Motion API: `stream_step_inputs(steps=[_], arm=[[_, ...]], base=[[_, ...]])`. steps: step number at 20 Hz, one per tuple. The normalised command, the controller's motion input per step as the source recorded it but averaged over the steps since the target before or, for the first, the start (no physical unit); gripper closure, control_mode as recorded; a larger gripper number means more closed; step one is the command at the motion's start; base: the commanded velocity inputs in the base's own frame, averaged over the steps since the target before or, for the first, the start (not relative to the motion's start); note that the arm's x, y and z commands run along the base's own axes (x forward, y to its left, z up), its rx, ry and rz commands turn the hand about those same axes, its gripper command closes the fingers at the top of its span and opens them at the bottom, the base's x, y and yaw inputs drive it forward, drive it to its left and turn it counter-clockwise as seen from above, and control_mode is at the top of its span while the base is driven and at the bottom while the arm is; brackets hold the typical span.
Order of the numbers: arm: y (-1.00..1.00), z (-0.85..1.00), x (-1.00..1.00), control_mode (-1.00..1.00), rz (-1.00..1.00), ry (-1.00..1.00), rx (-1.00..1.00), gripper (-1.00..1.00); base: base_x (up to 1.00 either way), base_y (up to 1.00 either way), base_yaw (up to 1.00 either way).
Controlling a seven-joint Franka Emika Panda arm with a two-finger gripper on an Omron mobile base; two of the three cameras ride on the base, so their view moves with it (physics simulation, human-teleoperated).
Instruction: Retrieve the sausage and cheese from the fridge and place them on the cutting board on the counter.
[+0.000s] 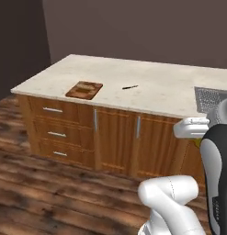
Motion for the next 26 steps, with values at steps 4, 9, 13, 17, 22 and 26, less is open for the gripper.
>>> stream_step_inputs(steps=[4,9,13,17,22,26], arm=[[0.0,0.0,0.0,1.0,0.0,0.0,0.0,1.0],[0.0,0.0,0.0,1.0,0.0,0.0,0.0,1.0],[0.0,0.0,0.0,1.0,0.0,0.0,0.0,1.0],[0.0,0.0,0.0,1.0,0.0,0.0,0.0,1.0],[0.0,0.0,0.0,1.0,0.0,0.0,0.0,1.0],[0.0,0.0,0.0,1.0,0.0,0.0,0.0,1.0]], base=[[1.0,1.0,-0.41],[1.0,1.0,-0.41],[0.98,1.0,-0.36],[0.63,1.0,-0.24],[0.69,0.84,-0.15],[0.7,0.66,-0.16]])
